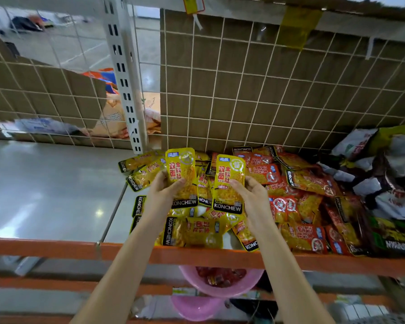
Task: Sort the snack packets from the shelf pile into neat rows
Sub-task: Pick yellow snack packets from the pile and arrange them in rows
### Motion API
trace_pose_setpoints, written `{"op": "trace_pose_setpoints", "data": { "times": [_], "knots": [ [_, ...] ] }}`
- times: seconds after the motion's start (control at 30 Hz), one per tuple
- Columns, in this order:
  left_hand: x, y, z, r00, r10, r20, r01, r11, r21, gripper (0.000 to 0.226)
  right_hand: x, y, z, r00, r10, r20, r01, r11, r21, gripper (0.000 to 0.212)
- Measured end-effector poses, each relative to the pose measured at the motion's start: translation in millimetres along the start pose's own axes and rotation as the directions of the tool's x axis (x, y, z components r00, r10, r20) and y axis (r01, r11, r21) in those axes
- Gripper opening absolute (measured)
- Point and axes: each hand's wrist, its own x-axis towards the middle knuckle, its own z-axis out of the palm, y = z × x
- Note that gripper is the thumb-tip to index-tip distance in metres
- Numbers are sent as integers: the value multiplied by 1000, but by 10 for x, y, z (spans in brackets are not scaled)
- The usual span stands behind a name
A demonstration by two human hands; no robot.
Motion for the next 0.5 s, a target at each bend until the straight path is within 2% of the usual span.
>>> {"op": "trace_pose_setpoints", "data": {
  "times": [0.13, 0.23, 0.33, 0.4, 0.43, 0.5],
  "knots": [
    [-68, -49, 14, 999, -30, -34, 28, 999, -45, 9, 21, -19, -84, 998, 25, 49, -25, 1000, -14, 19],
    [-190, -52, 39, 994, -32, -101, 21, 994, -108, 12, 37, -32, -98, 989, 39, 145, -31, 998, -57, 21],
    [-362, -77, -2, 977, 7, -214, -28, 995, -95, 14, 46, 2, -25, 966, 33, 255, -19, 998, -54, 30],
    [-523, -106, -79, 952, 26, -304, -58, 994, -95, 17, 37, 89, 94, 938, 55, 341, -32, 997, -74, 22],
    [-613, -110, -131, 931, 30, -365, -68, 993, -92, 18, 30, 147, 181, 921, 72, 383, -39, 995, -94, 15],
    [-813, -108, -292, 873, 28, -487, -80, 993, -85, 16, -31, 222, 409, 881, 95, 463, -47, 992, -114, 14]
  ]
}}
